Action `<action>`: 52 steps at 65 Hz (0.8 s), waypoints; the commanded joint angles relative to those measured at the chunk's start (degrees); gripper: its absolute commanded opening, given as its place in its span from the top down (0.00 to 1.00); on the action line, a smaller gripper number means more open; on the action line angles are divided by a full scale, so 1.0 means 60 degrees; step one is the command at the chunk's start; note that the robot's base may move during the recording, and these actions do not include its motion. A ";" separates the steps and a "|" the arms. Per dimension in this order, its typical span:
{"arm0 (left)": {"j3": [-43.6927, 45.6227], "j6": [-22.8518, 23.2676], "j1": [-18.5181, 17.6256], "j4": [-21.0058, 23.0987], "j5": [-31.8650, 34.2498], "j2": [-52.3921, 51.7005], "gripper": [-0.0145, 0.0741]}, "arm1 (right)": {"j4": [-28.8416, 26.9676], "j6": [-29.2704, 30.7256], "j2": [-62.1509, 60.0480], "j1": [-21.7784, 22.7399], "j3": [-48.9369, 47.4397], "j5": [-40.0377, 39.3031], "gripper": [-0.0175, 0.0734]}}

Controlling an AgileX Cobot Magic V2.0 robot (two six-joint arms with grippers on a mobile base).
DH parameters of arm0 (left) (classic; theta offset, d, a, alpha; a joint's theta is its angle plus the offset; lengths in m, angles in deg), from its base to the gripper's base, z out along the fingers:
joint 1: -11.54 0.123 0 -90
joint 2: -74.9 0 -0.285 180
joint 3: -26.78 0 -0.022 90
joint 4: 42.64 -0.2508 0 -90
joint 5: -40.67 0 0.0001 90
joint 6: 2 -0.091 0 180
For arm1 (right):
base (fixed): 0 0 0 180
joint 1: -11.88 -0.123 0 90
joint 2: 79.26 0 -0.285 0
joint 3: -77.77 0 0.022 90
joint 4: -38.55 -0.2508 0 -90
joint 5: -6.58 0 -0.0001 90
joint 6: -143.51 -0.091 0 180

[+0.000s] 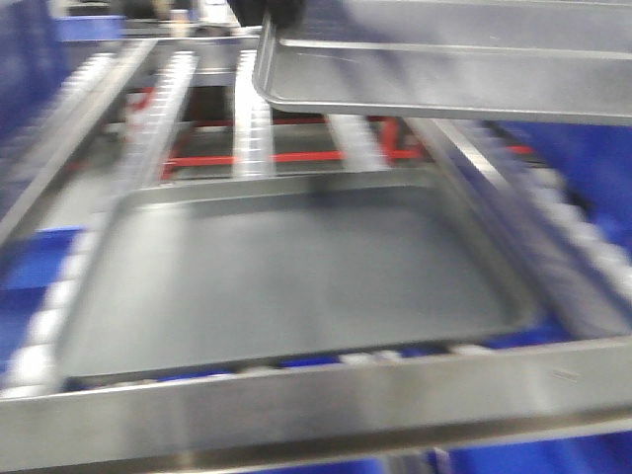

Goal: Grab silver tray and place in blue box
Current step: 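Hold the tray with both grippers while the base turns away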

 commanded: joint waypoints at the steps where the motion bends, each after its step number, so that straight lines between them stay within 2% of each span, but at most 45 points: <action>1: 0.0179 -0.0274 -0.0015 -0.0540 -0.1068 -0.0473 0.95 | 0.0557 0.0164 -0.0215 0.0063 -0.0358 -0.0541 0.75; 52: 0.0179 -0.0274 -0.0015 -0.0540 -0.1068 -0.0473 0.95 | 0.0557 0.0164 -0.0215 0.0063 -0.0358 -0.0541 0.75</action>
